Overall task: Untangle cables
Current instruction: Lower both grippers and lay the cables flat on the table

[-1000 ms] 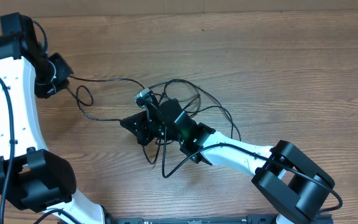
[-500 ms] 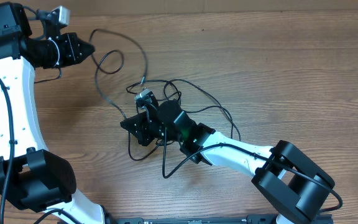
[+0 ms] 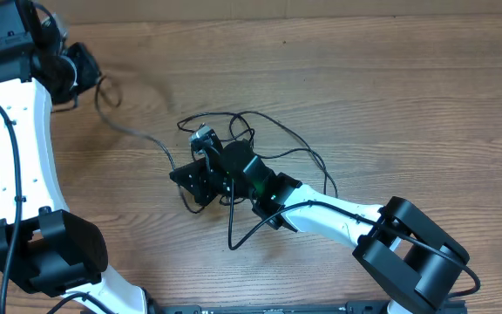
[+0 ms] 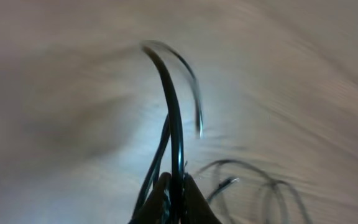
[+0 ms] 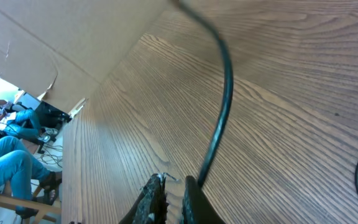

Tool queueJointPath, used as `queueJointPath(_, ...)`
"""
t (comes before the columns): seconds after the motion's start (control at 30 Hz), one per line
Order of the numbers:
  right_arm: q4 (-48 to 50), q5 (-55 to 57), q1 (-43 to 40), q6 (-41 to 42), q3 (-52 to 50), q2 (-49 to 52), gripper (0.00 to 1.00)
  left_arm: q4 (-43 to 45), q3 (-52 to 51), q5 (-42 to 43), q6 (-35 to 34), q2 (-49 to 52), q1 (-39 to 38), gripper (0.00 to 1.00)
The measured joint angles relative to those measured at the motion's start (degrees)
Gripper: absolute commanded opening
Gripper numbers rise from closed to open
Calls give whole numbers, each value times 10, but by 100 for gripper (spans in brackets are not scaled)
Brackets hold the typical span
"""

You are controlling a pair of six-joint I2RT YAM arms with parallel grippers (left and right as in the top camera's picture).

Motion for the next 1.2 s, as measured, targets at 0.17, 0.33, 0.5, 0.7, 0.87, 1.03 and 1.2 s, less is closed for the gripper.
queueJointPath(0.17, 7, 0, 0, -3, 0, 0, 39, -85, 0, -57, -43, 0, 1, 12)
queueJointPath(0.33, -26, 3, 0, -13, 0, 0, 100, -139, 0, -63, -56, 0, 1, 11)
queueJointPath(0.5, -44, 7, -19, -36, 0, -2, 100, -179, 0, -49, -59, 0, 1, 29)
queueJointPath(0.7, -110, 46, -92, -44, 0, -63, 100, -213, 0, 12, -60, 0, -7, 100)
queueJointPath(0.87, -261, 106, -151, -47, 2, -177, 100, -244, -1, 45, -61, 0, -52, 99)
queueJointPath(1.03, -409, 176, -194, -47, 5, -275, 100, -259, -13, 48, -74, 0, -135, 100)
queueJointPath(1.2, -510, 227, -240, -48, 5, -335, 100, -271, -67, 11, -126, 0, -205, 99)
